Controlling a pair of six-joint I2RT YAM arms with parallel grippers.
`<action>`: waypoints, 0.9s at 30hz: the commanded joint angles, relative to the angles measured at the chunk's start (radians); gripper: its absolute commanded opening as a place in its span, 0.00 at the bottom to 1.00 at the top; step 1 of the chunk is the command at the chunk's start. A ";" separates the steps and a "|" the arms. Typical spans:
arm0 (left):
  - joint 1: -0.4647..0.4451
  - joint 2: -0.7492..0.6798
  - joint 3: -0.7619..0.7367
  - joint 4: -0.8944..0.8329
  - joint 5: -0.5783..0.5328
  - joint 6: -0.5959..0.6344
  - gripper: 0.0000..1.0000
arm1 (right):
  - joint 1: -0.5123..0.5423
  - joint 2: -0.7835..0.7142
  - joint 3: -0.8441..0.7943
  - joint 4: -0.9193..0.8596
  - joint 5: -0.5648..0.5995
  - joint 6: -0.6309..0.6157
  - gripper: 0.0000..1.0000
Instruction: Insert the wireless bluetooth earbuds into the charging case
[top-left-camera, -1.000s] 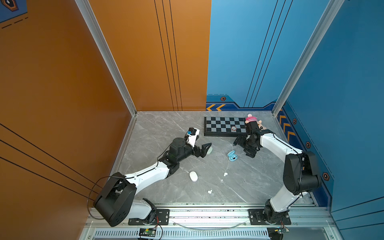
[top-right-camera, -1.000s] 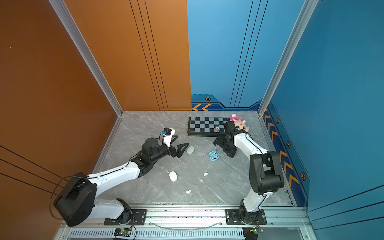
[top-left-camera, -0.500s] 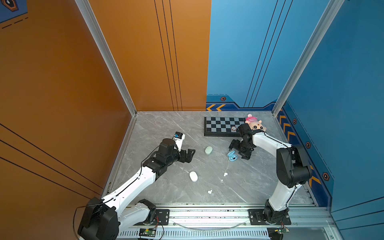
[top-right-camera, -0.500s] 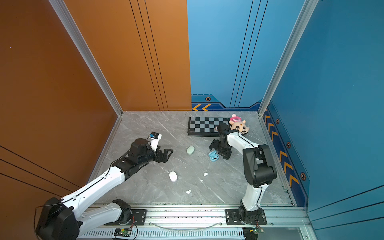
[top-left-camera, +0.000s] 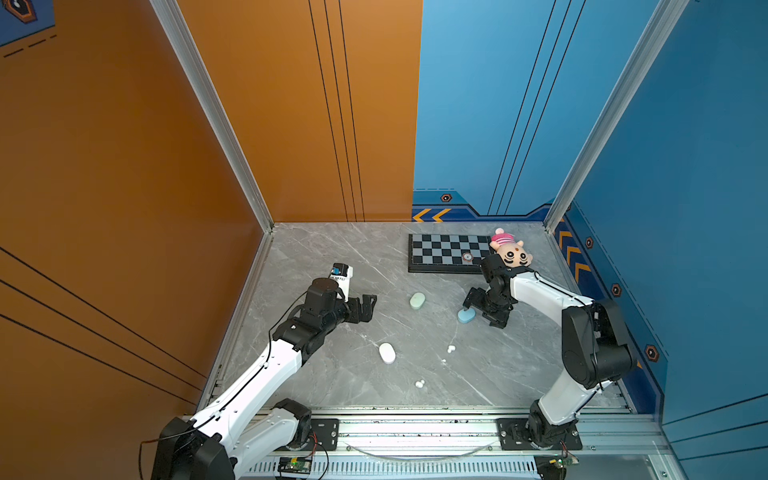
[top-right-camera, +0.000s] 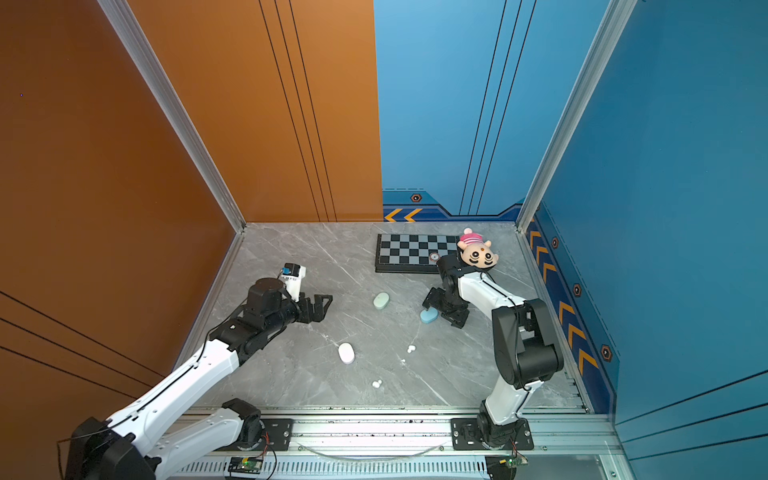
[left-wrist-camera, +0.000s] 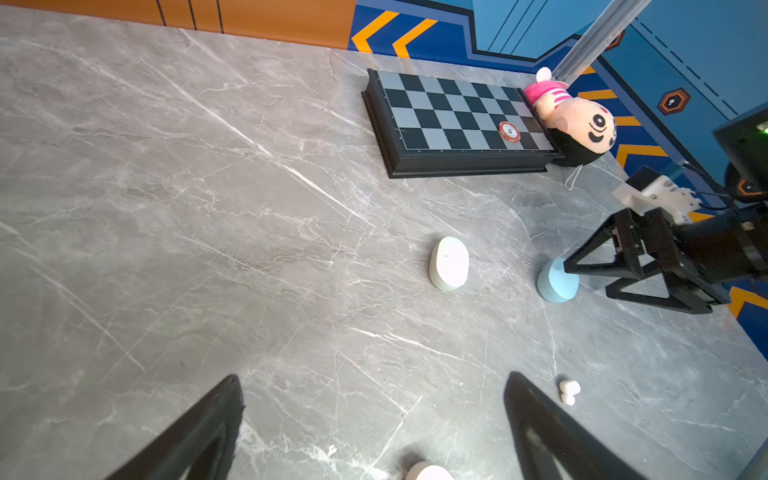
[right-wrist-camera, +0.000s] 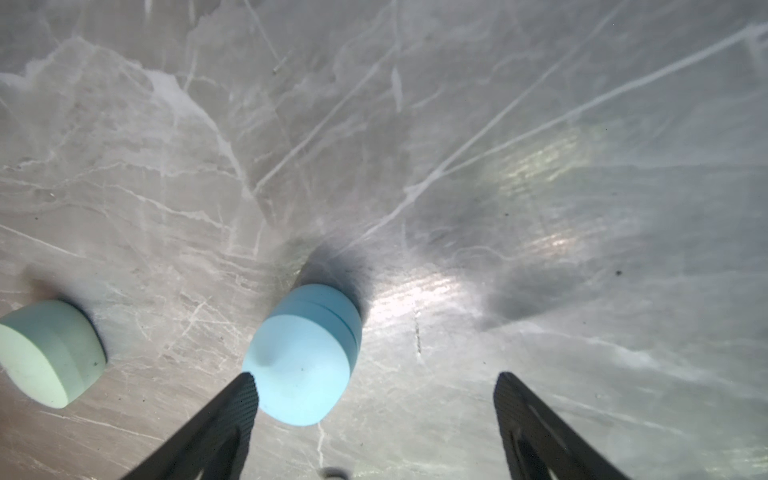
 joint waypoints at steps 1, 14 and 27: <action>0.023 -0.012 0.016 -0.042 0.014 -0.064 0.98 | -0.004 -0.050 -0.021 -0.034 0.029 -0.031 0.91; 0.143 -0.246 -0.096 -0.051 0.152 -0.205 0.98 | -0.003 -0.133 -0.042 -0.075 0.054 -0.150 0.90; 0.200 -0.269 -0.052 -0.137 0.180 -0.145 0.98 | 0.008 -0.029 -0.041 -0.072 0.102 -0.102 0.90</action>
